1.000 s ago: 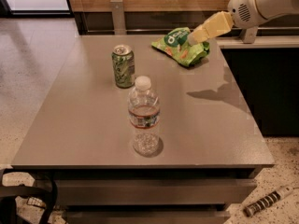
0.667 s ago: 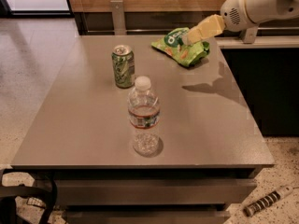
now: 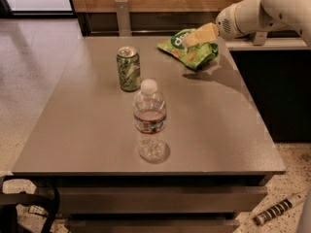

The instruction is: Move green rice chip bag near water bottle

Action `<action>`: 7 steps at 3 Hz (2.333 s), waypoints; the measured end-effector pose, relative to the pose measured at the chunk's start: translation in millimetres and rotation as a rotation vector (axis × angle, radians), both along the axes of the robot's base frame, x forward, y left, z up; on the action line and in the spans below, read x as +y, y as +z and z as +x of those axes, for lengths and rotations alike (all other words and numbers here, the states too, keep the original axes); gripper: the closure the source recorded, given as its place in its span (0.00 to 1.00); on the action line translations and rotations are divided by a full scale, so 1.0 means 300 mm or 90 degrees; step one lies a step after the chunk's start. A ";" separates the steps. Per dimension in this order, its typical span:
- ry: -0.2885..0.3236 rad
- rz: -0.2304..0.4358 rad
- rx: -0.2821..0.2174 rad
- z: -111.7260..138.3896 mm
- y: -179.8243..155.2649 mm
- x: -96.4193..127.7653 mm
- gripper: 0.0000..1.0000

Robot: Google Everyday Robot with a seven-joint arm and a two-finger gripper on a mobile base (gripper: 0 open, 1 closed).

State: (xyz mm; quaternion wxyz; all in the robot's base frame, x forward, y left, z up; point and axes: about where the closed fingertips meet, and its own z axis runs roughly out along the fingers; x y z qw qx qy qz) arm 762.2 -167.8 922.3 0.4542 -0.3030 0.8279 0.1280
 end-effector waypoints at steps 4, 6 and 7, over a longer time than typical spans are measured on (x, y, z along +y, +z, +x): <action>-0.028 0.050 0.073 0.158 -0.325 0.106 0.17; -0.028 0.050 0.073 0.158 -0.321 0.108 0.80; -0.028 0.050 0.073 0.158 -0.320 0.108 1.00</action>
Offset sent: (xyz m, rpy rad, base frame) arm 0.0553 0.0119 -0.0803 0.0552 0.0839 -0.0501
